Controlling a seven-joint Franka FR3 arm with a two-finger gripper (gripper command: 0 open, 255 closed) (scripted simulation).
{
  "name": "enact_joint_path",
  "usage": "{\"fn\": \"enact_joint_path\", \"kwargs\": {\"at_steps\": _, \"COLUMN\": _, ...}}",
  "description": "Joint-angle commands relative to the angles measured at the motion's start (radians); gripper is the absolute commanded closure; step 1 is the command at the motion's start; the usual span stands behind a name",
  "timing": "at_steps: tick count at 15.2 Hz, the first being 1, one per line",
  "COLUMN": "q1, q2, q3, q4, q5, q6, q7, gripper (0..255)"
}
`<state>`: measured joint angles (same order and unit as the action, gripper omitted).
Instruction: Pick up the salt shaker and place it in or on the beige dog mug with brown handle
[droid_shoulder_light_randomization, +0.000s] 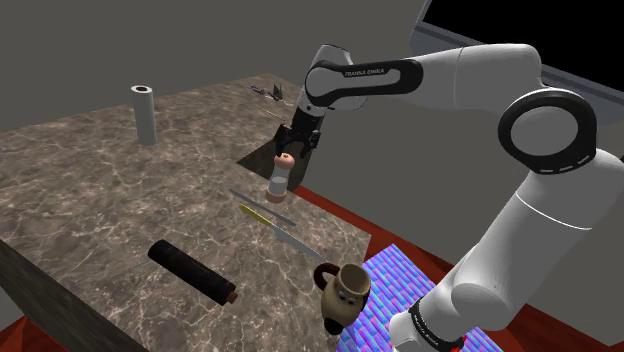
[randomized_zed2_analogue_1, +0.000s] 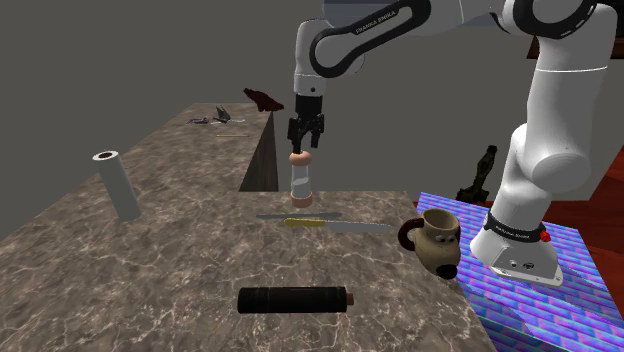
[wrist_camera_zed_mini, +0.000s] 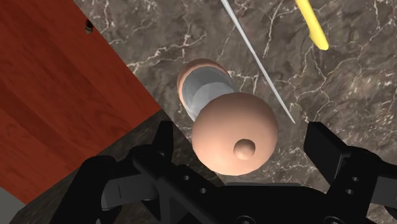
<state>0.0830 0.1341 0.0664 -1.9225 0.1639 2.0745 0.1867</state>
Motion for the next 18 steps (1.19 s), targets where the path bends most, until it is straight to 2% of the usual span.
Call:
{"fn": "enact_joint_path", "kwargs": {"at_steps": 1, "q1": 0.003, "q2": 0.013, "q3": 0.002, "q4": -0.006, "q5": 0.000, "q6": 0.020, "q7": 0.003, "gripper": 0}}
{"fn": "enact_joint_path", "kwargs": {"at_steps": 5, "q1": 0.007, "q2": 0.032, "q3": 0.005, "q4": -0.030, "q5": 0.003, "q6": 0.063, "q7": 0.001, "gripper": 0}}
{"fn": "enact_joint_path", "kwargs": {"at_steps": 12, "q1": 0.007, "q2": 0.033, "q3": 0.005, "q4": -0.029, "q5": 0.003, "q6": 0.063, "q7": 0.001, "gripper": 0}}
{"fn": "enact_joint_path", "kwargs": {"at_steps": 13, "q1": 0.007, "q2": 0.033, "q3": 0.005, "q4": -0.029, "q5": 0.003, "q6": 0.063, "q7": 0.001, "gripper": 255}}
{"fn": "enact_joint_path", "kwargs": {"at_steps": 18, "q1": 0.007, "q2": 0.033, "q3": 0.005, "q4": -0.029, "q5": 0.003, "q6": 0.063, "q7": 0.001, "gripper": 255}}
